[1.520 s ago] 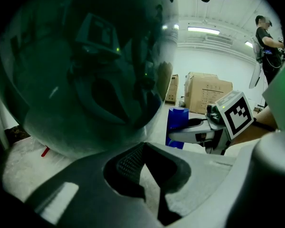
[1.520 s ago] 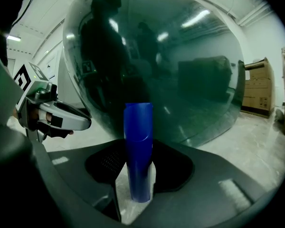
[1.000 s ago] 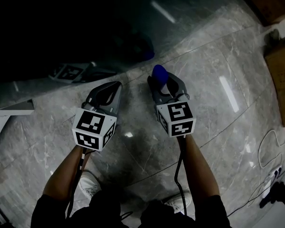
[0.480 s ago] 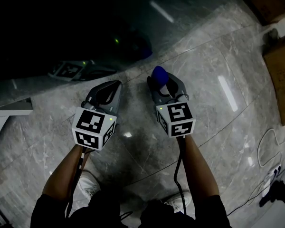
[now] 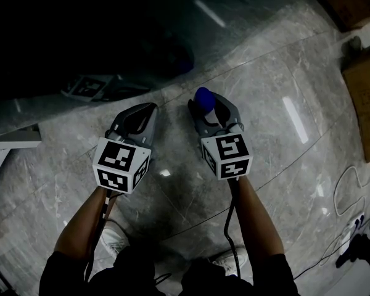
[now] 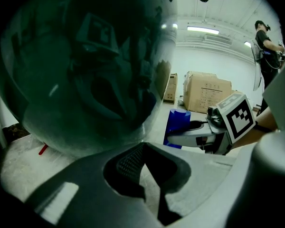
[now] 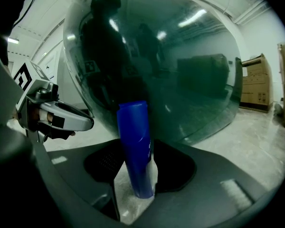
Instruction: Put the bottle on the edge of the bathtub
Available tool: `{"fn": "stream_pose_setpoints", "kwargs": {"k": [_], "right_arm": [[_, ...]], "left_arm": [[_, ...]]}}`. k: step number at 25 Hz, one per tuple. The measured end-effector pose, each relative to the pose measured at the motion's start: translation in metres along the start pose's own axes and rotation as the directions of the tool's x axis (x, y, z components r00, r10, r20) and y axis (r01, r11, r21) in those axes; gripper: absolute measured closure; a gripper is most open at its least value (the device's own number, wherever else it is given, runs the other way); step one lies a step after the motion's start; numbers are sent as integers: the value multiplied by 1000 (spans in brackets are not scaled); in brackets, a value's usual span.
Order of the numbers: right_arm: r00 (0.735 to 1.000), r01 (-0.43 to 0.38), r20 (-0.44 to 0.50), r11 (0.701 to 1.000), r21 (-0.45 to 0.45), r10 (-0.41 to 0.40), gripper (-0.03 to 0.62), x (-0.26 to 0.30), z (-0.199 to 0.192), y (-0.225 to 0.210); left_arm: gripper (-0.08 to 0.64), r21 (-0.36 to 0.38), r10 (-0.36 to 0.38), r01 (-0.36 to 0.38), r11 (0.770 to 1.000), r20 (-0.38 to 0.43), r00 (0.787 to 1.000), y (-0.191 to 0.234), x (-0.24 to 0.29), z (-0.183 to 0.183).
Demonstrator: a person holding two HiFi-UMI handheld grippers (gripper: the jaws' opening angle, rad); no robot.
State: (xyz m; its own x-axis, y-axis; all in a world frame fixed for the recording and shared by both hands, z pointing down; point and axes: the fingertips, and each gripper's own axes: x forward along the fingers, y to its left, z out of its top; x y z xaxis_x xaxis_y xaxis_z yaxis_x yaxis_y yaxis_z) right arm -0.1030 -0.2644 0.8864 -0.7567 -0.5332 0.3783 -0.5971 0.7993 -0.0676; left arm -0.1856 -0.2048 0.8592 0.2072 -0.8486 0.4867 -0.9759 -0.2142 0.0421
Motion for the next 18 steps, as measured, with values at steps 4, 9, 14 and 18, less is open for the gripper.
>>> {"fn": "stream_pose_setpoints", "kwargs": {"k": [4,9,14,18], "right_arm": [[1000,2,0,1000,-6,-2,372,-3,1,-2],[1000,6,2,1000,-16,-6,360,-8,4,-1],[1000,9,23,1000,-6,-9,356,-12,11,-1],[999,8,31,1000,4,-8,352,-14,14,-1]], "left_arm": [[560,0,-8,8,1000,1,1000,-4,1,1],[560,0,-14,14,1000,9,1000,-6,0,5],[560,-1,-16,16,1000,11,1000,-8,-1,6],[560,-7,-14,14,1000,12,1000,-9,-1,6]]}}
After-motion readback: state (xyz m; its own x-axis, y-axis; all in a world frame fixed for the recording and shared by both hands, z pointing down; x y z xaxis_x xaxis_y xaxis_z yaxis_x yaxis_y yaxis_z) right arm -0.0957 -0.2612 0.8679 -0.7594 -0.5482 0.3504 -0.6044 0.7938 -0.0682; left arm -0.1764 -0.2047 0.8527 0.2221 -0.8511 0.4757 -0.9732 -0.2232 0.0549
